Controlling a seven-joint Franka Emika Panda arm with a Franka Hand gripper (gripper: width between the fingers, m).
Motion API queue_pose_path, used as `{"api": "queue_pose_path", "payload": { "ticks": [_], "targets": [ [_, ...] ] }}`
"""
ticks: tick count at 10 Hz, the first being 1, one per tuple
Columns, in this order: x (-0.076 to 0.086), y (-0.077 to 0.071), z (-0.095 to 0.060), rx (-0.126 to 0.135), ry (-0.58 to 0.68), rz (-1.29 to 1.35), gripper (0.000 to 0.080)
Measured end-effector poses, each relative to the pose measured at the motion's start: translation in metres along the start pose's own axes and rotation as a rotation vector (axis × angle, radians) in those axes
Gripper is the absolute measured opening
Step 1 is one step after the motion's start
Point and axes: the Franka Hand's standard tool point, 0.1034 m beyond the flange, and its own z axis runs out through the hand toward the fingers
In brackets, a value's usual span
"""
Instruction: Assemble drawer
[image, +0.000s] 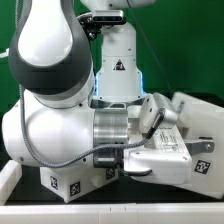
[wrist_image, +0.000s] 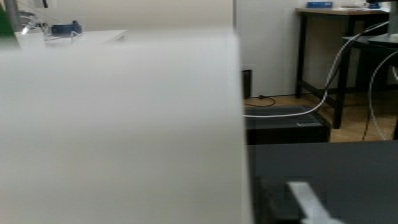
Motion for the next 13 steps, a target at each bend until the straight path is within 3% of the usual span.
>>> {"api": "queue_pose_path", "payload": {
  "ticks": [1,2,3,4,7,10,13],
  "targets": [
    [0.0,0.0,0.0,0.0,0.0,0.001,0.035],
    [0.001,0.0,-0.001,0.001,0.0,0.001,0.035],
    [0.001,0.0,-0.001,0.001,0.0,0.002,0.053],
    [0.001,0.0,-0.001,0.001,0.0,0.002,0.0614],
    [0.003,0.0,-0.002,0.004,0.0,0.006,0.0643],
    [0.015,-0.011,-0.015,0.021,0.013,-0.003,0.0649],
    [0.027,-0.01,-0.018,0.021,0.031,0.003,0.0649]
  ]
}}
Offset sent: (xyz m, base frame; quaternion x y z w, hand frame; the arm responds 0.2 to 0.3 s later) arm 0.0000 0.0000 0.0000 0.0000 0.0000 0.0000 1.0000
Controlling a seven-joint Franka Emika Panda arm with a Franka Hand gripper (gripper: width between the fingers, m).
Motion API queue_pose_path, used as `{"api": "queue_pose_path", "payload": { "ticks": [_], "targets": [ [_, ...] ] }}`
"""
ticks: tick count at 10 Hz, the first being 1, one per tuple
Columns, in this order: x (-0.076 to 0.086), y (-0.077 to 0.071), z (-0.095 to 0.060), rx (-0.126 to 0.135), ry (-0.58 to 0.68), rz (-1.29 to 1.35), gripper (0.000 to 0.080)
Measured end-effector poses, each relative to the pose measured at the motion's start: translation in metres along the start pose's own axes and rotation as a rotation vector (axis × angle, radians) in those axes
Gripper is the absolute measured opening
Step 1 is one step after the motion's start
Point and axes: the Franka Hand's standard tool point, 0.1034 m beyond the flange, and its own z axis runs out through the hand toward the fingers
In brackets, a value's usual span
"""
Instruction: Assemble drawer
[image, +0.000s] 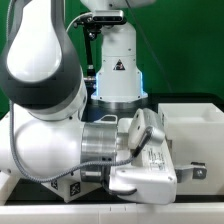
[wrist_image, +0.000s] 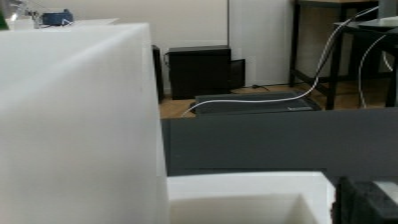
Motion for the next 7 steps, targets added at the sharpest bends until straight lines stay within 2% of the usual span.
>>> {"api": "queue_pose_path", "payload": {
  "ticks": [2,4,6,7],
  "targets": [
    [0.004,-0.009,-0.007,0.007,0.111,-0.034,0.0649],
    [-0.008,-0.019,-0.016,0.017,0.248,-0.09,0.0649],
    [-0.02,-0.029,-0.025,0.017,0.372,-0.147,0.0649],
    [-0.023,-0.028,-0.028,0.027,0.424,-0.161,0.0649]
  ]
}}
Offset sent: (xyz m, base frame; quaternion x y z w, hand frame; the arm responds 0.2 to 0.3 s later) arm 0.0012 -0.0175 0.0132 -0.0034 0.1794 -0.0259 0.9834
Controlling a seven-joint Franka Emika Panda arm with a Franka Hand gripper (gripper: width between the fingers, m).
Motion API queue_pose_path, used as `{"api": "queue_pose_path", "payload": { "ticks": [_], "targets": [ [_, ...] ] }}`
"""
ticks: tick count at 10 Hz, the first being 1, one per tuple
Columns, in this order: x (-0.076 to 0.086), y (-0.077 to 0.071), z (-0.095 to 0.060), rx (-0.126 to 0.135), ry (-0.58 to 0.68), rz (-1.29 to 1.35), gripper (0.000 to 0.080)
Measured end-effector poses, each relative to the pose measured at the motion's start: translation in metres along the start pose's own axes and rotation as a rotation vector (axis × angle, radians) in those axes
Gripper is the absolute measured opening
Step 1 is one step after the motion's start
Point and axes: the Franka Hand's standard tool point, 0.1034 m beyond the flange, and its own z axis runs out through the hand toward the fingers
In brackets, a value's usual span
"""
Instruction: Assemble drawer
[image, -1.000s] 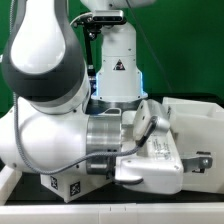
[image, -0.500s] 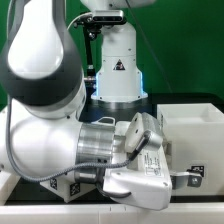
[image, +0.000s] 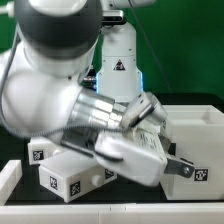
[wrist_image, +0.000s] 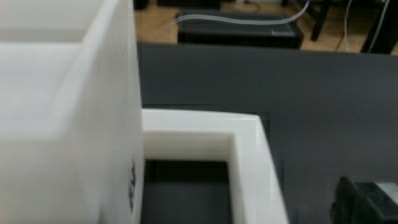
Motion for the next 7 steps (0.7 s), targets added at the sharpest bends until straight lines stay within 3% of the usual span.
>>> {"api": "queue_pose_path", "payload": {
  "ticks": [2,7],
  "targets": [
    [-0.0017,-0.0015,-0.0033,0.016,0.086,-0.022,0.0649],
    [0.0013,0.0002,-0.0021,0.014,0.088,-0.019,0.0649]
  ]
}}
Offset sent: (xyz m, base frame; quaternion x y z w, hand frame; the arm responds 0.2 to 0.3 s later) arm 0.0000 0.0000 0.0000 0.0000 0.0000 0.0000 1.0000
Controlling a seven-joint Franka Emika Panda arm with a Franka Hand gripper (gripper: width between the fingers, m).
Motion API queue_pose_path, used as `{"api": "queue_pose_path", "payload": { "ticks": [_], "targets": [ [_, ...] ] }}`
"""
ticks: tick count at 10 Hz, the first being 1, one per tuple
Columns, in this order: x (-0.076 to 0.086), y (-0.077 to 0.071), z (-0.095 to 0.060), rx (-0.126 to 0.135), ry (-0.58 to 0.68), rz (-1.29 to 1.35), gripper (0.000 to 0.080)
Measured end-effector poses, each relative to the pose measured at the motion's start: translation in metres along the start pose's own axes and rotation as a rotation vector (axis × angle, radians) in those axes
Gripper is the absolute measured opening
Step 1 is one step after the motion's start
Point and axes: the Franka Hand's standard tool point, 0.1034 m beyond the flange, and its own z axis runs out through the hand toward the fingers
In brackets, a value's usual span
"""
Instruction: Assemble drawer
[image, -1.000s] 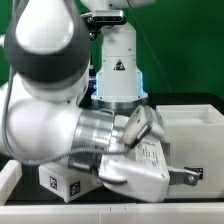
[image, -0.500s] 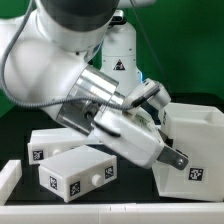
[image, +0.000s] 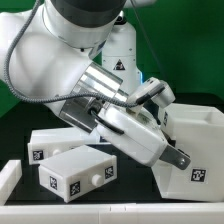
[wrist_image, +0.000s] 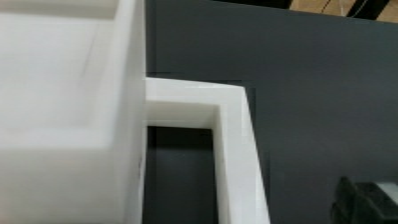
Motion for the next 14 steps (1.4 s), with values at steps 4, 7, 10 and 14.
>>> {"api": "queue_pose_path", "payload": {
  "ticks": [4,7,10,14],
  "targets": [
    [0.028,-0.005,-0.025,-0.016,0.037,-0.062,0.0649],
    [0.035,-0.007,-0.046,-0.006,0.062,-0.094,0.0649],
    [-0.007,-0.024,-0.069,0.013,0.211,-0.161,0.0649],
    [-0.052,-0.032,-0.065,0.055,0.424,-0.189,0.0649]
  ]
}}
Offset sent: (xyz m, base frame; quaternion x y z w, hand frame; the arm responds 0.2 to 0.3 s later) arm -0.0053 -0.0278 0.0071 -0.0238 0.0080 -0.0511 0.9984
